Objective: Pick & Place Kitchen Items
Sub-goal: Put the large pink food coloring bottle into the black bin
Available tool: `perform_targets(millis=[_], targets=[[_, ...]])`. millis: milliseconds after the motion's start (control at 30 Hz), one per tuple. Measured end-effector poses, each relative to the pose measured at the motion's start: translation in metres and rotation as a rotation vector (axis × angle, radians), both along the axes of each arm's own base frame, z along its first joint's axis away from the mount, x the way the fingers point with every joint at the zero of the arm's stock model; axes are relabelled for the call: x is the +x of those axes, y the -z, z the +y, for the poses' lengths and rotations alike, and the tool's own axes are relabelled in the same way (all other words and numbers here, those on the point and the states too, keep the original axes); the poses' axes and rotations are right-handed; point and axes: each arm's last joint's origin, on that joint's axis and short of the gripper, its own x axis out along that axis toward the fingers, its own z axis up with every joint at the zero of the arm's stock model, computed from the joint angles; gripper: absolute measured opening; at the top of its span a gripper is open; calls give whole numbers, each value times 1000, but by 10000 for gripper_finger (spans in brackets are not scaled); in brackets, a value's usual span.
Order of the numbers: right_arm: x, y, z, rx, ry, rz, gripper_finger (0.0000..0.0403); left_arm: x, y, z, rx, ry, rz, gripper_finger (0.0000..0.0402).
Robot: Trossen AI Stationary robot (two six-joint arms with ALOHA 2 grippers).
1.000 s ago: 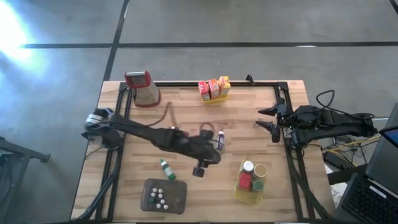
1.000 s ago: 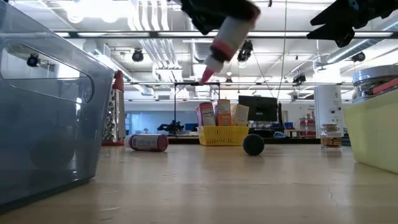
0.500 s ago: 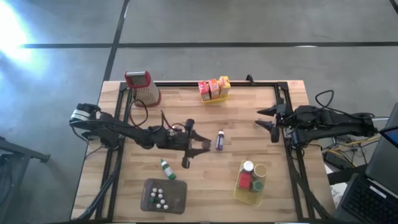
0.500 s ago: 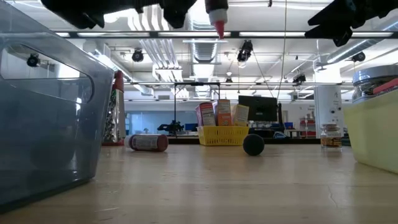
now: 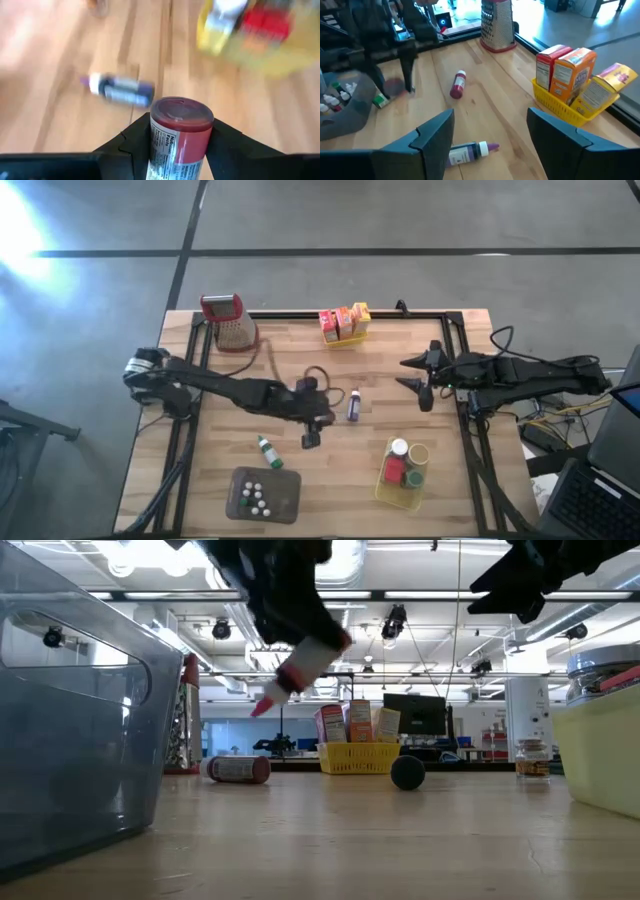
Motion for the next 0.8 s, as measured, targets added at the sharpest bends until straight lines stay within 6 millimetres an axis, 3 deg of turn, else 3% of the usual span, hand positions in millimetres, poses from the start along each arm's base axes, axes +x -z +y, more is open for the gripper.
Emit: perform_targets(millis=[167,367,567,800], targets=[[10,2,1,-20,-8,10,228,21,22,-6,20,77,227,161],[12,3,1,-24,-11,18,213,40,61,-10,59,116,529,161],[12,3,1,-46,-21,25,213,59,85,-15,30,193,664,161],[12,3,1,-49,-24,26,232,68,93,-18,4,228,708,164]])
